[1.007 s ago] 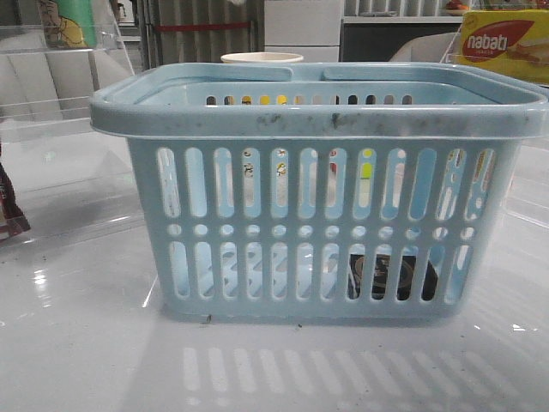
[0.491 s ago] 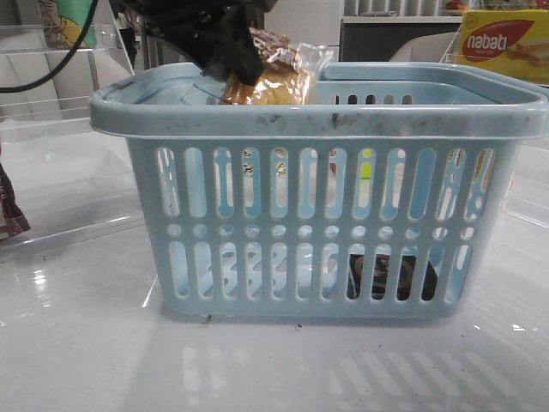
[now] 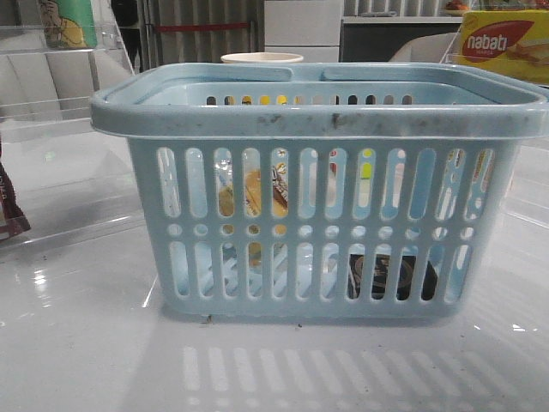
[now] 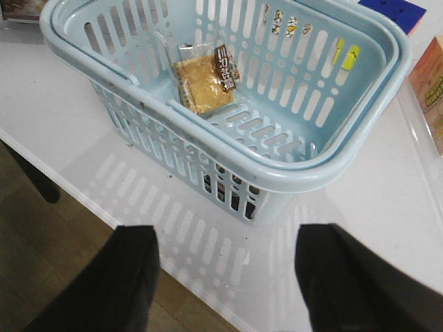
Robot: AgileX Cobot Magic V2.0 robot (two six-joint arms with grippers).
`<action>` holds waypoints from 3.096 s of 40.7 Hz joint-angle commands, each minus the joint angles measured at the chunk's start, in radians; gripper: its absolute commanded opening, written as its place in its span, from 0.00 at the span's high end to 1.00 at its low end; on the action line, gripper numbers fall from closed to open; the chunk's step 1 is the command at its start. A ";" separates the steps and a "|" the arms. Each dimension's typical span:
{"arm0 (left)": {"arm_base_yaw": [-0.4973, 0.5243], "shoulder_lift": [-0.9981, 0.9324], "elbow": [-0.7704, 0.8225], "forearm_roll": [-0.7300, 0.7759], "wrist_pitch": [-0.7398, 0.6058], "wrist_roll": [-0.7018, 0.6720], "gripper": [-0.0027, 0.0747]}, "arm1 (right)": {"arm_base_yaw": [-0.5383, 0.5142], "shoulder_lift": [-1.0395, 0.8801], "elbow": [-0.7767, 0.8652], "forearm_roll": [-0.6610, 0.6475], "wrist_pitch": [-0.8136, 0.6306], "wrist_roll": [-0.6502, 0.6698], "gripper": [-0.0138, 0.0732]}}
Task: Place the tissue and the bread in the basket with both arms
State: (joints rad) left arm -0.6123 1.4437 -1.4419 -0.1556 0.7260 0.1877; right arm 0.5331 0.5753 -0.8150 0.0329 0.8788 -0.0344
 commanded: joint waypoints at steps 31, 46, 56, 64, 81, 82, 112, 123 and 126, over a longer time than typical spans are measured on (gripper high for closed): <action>-0.008 -0.806 0.587 0.050 0.005 -0.026 0.28 | 0.001 0.002 -0.027 0.000 -0.069 -0.012 0.23; -0.008 -0.852 0.655 0.246 0.053 -0.227 0.28 | -0.003 0.002 -0.027 -0.066 0.016 0.057 0.23; -0.008 -0.852 0.655 0.246 0.051 -0.227 0.36 | -0.003 0.002 -0.027 -0.066 0.030 0.057 0.28; -0.008 -0.852 0.655 0.246 0.051 -0.227 0.61 | -0.003 0.002 -0.027 -0.063 0.037 0.057 0.57; -0.008 -0.852 0.655 0.244 0.051 -0.227 0.85 | -0.003 0.002 -0.027 -0.047 0.045 0.057 0.81; -0.008 -0.852 0.655 0.244 0.051 -0.227 0.85 | -0.003 0.002 -0.027 -0.047 0.046 0.057 0.81; 0.082 -0.908 0.719 0.252 0.034 -0.224 0.85 | -0.003 0.002 -0.027 -0.048 0.051 0.057 0.81; 0.261 -1.114 0.885 0.256 -0.228 -0.224 0.85 | -0.003 0.002 -0.027 -0.049 0.054 0.057 0.81; 0.299 -1.172 0.940 0.256 -0.296 -0.224 0.85 | -0.003 0.002 -0.027 -0.049 0.054 0.057 0.81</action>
State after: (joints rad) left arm -0.3499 0.3156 -0.5201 0.0985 0.5970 -0.0292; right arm 0.5331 0.5753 -0.8150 -0.0118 0.9942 0.0221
